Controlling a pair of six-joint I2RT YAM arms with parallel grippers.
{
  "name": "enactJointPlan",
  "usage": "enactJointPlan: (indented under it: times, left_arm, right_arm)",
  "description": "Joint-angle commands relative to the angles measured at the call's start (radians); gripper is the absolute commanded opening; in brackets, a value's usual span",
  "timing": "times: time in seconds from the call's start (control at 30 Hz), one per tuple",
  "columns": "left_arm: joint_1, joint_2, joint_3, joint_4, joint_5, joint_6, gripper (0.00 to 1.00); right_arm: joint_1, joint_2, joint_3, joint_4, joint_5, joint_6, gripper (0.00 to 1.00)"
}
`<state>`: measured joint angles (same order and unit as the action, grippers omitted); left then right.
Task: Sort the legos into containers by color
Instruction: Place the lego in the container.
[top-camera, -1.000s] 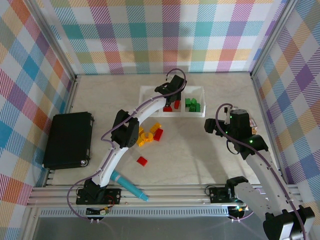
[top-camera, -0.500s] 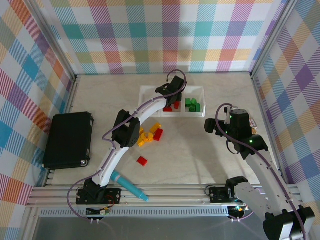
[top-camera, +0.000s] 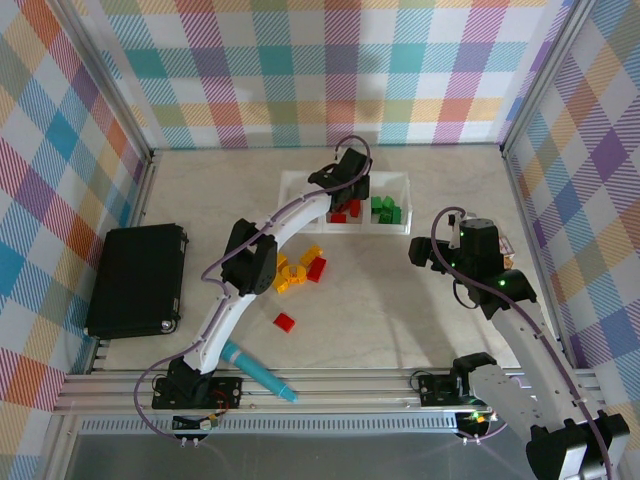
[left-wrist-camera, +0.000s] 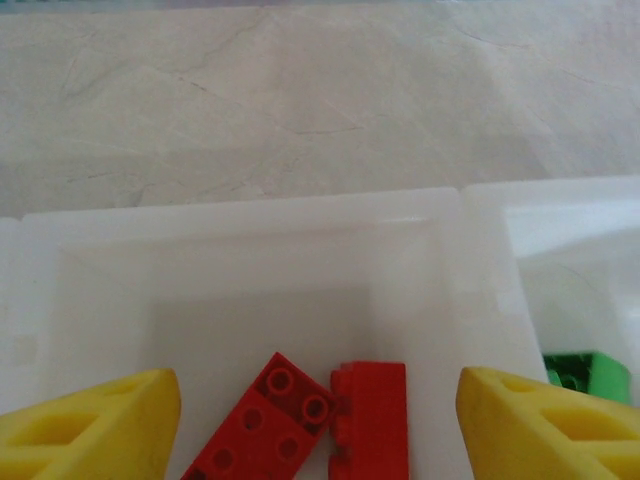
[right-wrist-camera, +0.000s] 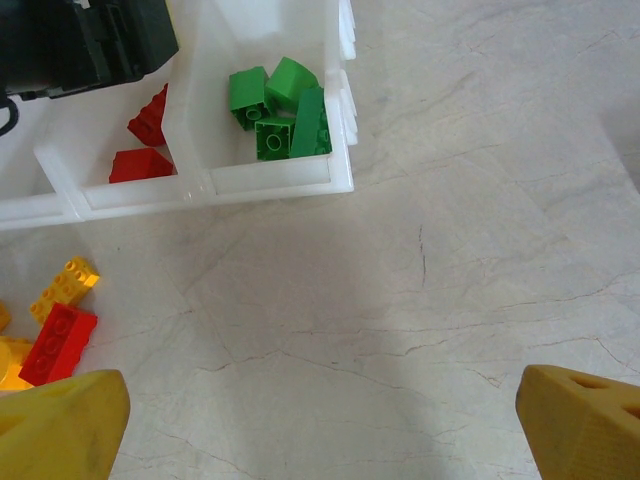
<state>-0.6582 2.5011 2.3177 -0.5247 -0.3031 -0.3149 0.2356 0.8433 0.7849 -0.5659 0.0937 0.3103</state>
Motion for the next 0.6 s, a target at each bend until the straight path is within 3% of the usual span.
enactJointPlan:
  times: [0.0,0.23,0.3,0.57]
  left_arm:
    - [0.006,-0.165,-0.066,-0.033,0.065,0.080,0.76]
    - [0.000,-0.509,-0.521,0.018,0.088,0.091,0.86]
    - [-0.008,-0.601,-0.662,0.026,0.087,0.072,1.00]
    - [-0.117,-0.753,-0.942,-0.055,0.036,-0.034,1.00]
  right_arm:
    - [-0.004,-0.013,0.002,-0.004,-0.005,0.001,0.99]
    - [-0.004,-0.021,0.001,-0.002,0.008,0.004,0.99]
    - [-0.004,-0.020,0.000,-0.003,0.011,0.006,0.99]
    - [-0.004,-0.004,-0.006,0.010,0.004,0.004,0.99]
